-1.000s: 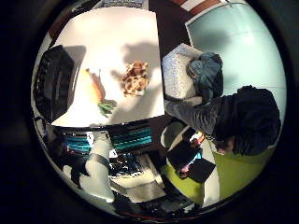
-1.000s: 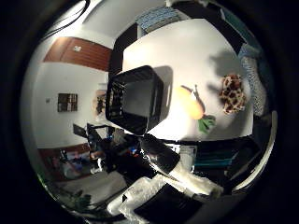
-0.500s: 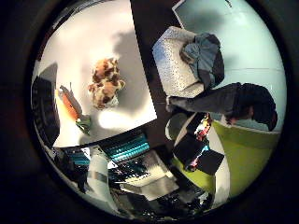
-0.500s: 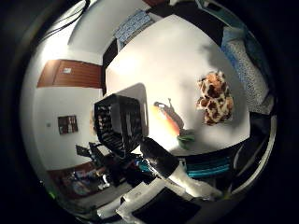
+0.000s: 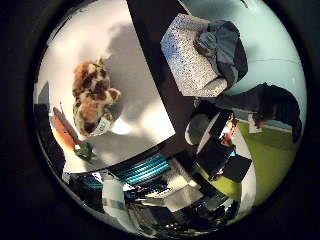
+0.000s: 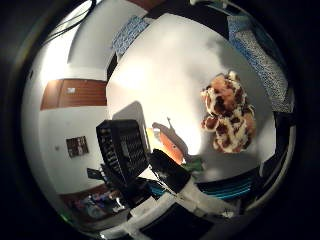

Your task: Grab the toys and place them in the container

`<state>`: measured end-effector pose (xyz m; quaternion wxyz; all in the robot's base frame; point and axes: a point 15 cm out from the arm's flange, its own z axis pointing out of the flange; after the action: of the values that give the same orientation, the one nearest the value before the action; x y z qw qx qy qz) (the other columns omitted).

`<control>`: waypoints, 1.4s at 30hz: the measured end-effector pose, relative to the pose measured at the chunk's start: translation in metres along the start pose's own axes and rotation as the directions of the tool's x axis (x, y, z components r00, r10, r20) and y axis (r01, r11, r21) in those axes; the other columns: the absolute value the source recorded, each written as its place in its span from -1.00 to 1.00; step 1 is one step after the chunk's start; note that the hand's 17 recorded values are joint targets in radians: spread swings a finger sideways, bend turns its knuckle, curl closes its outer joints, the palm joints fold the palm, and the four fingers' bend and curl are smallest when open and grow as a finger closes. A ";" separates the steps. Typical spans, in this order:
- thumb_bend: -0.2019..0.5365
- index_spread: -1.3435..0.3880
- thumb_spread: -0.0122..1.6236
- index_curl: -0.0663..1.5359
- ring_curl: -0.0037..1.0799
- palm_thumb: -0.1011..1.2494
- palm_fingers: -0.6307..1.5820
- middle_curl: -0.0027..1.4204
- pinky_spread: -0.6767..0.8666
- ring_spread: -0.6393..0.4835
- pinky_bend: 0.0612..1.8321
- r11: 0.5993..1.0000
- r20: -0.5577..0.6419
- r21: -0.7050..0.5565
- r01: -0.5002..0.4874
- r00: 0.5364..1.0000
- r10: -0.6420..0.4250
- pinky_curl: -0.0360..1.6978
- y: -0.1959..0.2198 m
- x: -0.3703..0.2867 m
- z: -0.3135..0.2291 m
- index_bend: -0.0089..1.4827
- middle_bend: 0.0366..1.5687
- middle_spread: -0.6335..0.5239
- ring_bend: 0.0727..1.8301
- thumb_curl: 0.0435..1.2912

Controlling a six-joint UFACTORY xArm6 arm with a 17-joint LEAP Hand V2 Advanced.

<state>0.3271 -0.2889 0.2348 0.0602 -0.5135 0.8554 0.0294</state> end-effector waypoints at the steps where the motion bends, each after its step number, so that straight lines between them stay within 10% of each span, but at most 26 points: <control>1: -0.51 0.37 0.41 -0.59 -0.55 -0.22 -0.31 -0.53 0.45 0.54 -0.45 1.000 0.001 -0.003 -0.007 1.000 0.007 -0.66 0.000 0.003 0.003 -0.78 -0.78 0.34 -0.65 -0.61; 20: -0.51 0.40 0.38 -0.60 -0.53 -0.25 -0.22 -0.52 0.45 0.51 -0.46 0.983 0.032 -0.160 -0.088 0.995 0.094 -0.66 0.055 0.017 0.116 -0.79 -0.73 0.23 -0.56 -0.60; 27: -0.48 0.28 0.35 -0.58 -0.37 0.01 0.26 -0.35 -0.15 -0.17 -0.36 0.984 0.020 -0.160 -0.077 0.997 0.081 -0.69 0.054 0.019 0.109 -0.75 -0.33 -0.14 -0.20 -0.54; 32: -0.47 0.08 0.31 -0.36 -0.12 0.25 0.66 -0.12 -0.64 -0.44 -0.12 0.986 0.019 -0.148 -0.072 0.997 0.075 -0.57 0.054 0.017 0.094 -0.35 0.00 -0.35 0.06 -0.46; 42: -0.48 0.19 0.25 0.10 0.29 0.66 0.53 0.25 -0.48 -0.35 0.38 0.999 -0.014 -0.039 -0.018 1.000 0.017 -0.16 0.053 -0.003 0.010 0.45 0.53 -0.32 0.44 -0.19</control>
<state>0.2827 -0.2602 0.2242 0.0439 -0.5072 0.8596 0.0430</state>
